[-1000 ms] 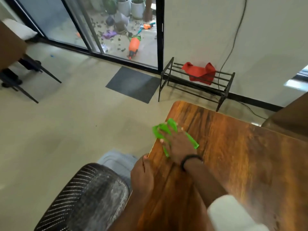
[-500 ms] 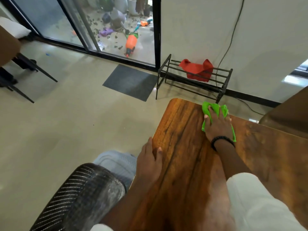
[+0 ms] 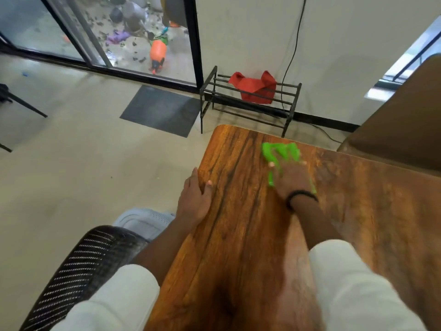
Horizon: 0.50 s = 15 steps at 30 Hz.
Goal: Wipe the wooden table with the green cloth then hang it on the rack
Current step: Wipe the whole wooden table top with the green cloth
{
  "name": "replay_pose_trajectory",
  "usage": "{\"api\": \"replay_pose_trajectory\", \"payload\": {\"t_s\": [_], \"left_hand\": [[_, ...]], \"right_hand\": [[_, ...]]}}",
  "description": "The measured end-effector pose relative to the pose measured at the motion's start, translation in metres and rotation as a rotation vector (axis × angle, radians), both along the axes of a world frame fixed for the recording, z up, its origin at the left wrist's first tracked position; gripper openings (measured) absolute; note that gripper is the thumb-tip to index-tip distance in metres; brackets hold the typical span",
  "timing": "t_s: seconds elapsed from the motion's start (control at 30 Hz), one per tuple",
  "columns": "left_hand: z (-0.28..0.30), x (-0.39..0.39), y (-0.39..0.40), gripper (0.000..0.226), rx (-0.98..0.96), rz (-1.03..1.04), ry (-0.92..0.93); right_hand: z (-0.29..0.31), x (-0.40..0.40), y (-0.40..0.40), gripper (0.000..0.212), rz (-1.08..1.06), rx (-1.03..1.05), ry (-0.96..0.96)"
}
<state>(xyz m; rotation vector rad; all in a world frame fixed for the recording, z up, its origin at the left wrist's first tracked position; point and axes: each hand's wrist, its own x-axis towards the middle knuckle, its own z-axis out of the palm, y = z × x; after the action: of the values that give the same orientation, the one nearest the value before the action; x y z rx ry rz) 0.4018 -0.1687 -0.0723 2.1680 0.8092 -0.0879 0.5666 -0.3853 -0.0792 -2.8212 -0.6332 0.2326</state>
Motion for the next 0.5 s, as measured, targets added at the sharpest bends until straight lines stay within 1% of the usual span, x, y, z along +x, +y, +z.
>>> {"api": "replay_pose_trajectory", "payload": {"t_s": [0.03, 0.1, 0.17, 0.2, 0.27, 0.37, 0.43, 0.5], "left_hand": [[0.000, -0.003, 0.000, 0.067, -0.009, -0.026, 0.009], [0.001, -0.011, 0.003, 0.073, -0.014, -0.090, 0.022], [-0.001, -0.018, 0.007, 0.076, -0.024, -0.124, 0.026], [-0.002, -0.018, 0.008, 0.077, -0.027, -0.124, 0.033], [-0.002, -0.021, 0.005, 0.077, -0.023, -0.105, 0.047], [0.003, -0.030, 0.002, 0.072, -0.023, -0.079, 0.039], [0.009, -0.044, 0.001, 0.066, -0.067, -0.069, 0.051], [0.015, -0.064, 0.002, 0.062, -0.102, -0.054, 0.067]], "right_hand": [[0.000, 0.017, -0.028, 0.050, -0.110, -0.032, -0.023], [0.004, 0.025, -0.071, 0.051, -0.314, -0.028, 0.035], [0.001, 0.010, -0.074, 0.053, -0.435, -0.011, 0.101], [-0.003, -0.006, -0.060, 0.054, -0.428, -0.019, 0.084], [-0.006, -0.051, -0.020, 0.057, -0.247, -0.013, 0.043], [-0.004, -0.146, 0.044, 0.055, 0.132, 0.052, 0.045], [0.004, -0.205, 0.064, 0.051, 0.237, 0.087, 0.093], [0.009, -0.245, 0.065, 0.050, 0.320, 0.096, 0.150]]}}
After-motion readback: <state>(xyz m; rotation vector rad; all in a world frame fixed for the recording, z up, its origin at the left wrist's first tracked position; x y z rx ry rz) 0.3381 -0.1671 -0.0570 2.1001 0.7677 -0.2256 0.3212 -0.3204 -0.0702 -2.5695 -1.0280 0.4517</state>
